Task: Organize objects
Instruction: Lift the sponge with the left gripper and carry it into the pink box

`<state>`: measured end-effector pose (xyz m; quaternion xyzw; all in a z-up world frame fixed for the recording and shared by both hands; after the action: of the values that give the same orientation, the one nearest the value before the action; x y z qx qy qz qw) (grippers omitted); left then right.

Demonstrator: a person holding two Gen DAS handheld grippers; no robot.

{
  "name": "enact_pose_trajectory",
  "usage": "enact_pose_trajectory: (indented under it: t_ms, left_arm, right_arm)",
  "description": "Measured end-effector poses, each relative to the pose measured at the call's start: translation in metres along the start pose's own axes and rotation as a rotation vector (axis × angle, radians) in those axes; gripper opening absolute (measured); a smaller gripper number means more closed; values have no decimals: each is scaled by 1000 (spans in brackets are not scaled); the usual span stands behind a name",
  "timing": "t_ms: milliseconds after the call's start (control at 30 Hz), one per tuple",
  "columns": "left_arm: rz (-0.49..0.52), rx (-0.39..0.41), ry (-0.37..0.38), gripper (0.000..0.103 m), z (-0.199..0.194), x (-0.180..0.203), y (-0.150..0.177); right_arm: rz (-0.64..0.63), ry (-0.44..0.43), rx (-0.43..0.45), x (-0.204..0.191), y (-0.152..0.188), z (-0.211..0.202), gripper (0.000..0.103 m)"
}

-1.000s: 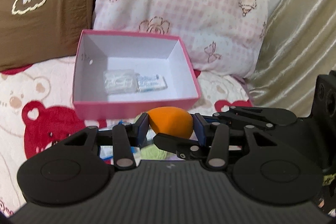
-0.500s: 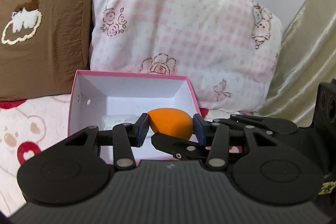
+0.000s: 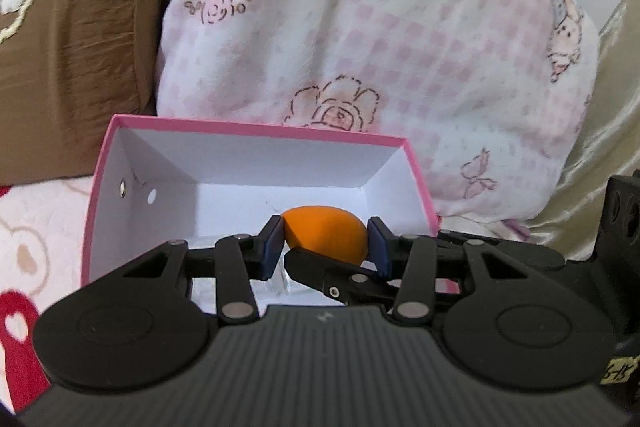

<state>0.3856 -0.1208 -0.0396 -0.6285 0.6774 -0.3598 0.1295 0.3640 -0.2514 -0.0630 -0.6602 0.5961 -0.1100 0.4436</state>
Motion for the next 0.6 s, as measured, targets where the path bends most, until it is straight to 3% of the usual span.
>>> enact_pose_trajectory:
  t_ms: [467, 600]
  left_arm:
    - [-4, -53, 64, 42, 68, -7, 4]
    - [-12, -54, 109, 42, 77, -14, 1]
  right_arm:
    - [22, 92, -78, 47, 10, 45, 43]
    - [-11, 183, -142, 47, 8, 59, 43]
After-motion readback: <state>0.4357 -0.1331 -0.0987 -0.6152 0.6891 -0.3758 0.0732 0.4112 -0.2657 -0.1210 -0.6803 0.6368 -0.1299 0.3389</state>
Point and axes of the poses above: each gripper's, at about its wrist camera, not at the fingertips, and z roughly the way its jaws point, x to its right, y to its underside, the point moved 8 cm from there along z, roughly the way its jaws point, and after that the axes turned 4 degrees about -y, right-handed, at the moved point
